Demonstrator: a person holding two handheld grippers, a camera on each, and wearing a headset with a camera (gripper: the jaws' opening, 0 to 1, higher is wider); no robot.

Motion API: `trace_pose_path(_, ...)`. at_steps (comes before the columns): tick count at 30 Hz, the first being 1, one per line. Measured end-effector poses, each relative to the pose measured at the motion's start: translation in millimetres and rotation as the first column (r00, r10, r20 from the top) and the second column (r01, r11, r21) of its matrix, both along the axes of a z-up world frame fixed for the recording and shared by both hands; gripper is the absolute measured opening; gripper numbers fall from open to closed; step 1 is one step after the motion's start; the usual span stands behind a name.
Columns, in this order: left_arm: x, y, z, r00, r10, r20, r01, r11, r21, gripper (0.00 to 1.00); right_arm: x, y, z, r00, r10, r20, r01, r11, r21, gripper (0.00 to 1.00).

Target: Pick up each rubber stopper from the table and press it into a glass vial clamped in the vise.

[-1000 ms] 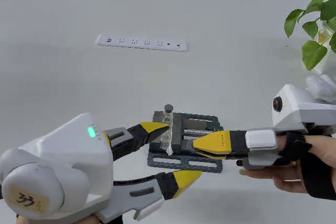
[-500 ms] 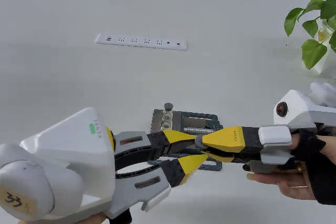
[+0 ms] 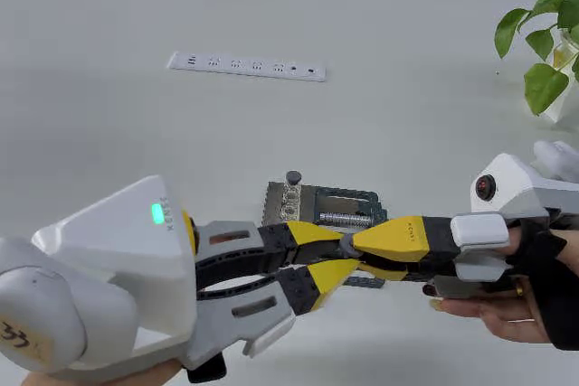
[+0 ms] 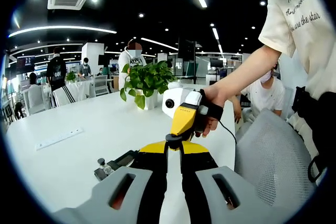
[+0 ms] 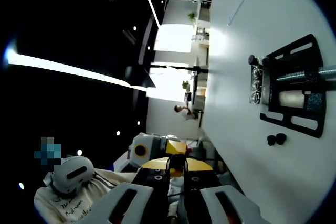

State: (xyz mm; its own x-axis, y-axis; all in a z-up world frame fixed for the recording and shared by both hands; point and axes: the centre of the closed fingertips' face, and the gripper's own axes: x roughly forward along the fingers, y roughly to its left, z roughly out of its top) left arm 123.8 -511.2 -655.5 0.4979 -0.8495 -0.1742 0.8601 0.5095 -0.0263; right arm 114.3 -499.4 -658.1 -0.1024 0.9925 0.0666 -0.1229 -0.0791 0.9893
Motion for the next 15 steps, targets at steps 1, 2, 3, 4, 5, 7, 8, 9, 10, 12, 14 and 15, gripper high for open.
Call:
trace_pose_path(1, -0.3, 0.0, -0.5, 1.0, -0.002, -0.002, 0.002, 1.0, 0.0, 0.05, -0.7, -0.1, 0.0, 1.0, 0.001, 0.006, -0.001, 1.0, -0.001, 0.05)
trace_pose_path(2, -0.6, -0.1, -0.8, 1.0, -0.003, -0.006, 0.003, 1.0, -0.001, 0.05, -1.9, 0.7, 0.4, 1.0, 0.002, 0.011, -0.002, 1.0, -0.002, 0.05)
trace_pose_path(3, -0.5, 0.1, -2.0, 1.0, 0.0, -0.017, 0.0, 1.0, 0.001, 0.05, -2.4, 1.3, -0.5, 0.999, -0.003, 0.032, 0.003, 1.0, -0.009, 0.05)
trace_pose_path(4, -0.1, 0.4, -2.6, 1.0, 0.0, -0.015, 0.0, 1.0, 0.005, 0.04, -2.5, 1.8, -0.9, 0.999, -0.006, 0.042, 0.007, 1.0, -0.014, 0.06)
trace_pose_path(5, 0.1, 0.1, -2.9, 1.0, -0.001, -0.013, 0.001, 1.0, 0.007, 0.04, -2.9, 1.9, -0.5, 0.999, -0.006, 0.047, 0.006, 1.0, -0.014, 0.06)
trace_pose_path(7, 1.0, 0.3, -4.2, 1.0, 0.002, -0.017, -0.002, 1.0, 0.013, 0.04, -1.1, 2.1, -2.4, 0.996, -0.019, 0.085, 0.021, 0.999, -0.025, 0.06)
trace_pose_path(8, 1.7, 0.4, -5.1, 1.0, 0.001, -0.019, -0.001, 1.0, 0.014, 0.04, 0.8, -0.1, -3.8, 0.995, -0.016, 0.099, 0.019, 0.999, -0.032, 0.06)
trace_pose_path(9, 1.8, 0.1, -5.4, 1.0, 0.001, -0.023, -0.001, 1.0, 0.011, 0.04, 1.2, -0.5, -4.4, 0.994, -0.016, 0.105, 0.02, 0.999, -0.035, 0.07)
trace_pose_path(10, 2.0, -0.1, -5.7, 1.0, 0.001, -0.025, -0.001, 1.0, 0.011, 0.04, 3.1, -0.7, -6.9, 0.992, -0.024, 0.124, 0.031, 0.998, -0.052, 0.09)
trace_pose_path(12, 1.7, -0.8, -6.9, 1.0, -0.003, -0.029, 0.003, 1.0, 0.014, 0.04, 2.5, -2.1, -6.8, 0.988, -0.017, 0.152, 0.025, 0.998, -0.057, 0.1)
trace_pose_path(14, 1.8, -1.3, -9.6, 0.999, -0.003, -0.036, 0.004, 1.0, 0.022, 0.04, 6.9, -5.6, -7.5, 0.985, -0.02, 0.168, 0.032, 0.997, -0.067, 0.11)
trace_pose_path(15, 1.3, -1.6, -10.8, 0.999, -0.005, -0.041, 0.006, 1.0, 0.022, 0.04, 9.5, -7.1, -9.5, 0.978, -0.018, 0.21, 0.036, 0.996, -0.081, 0.15)
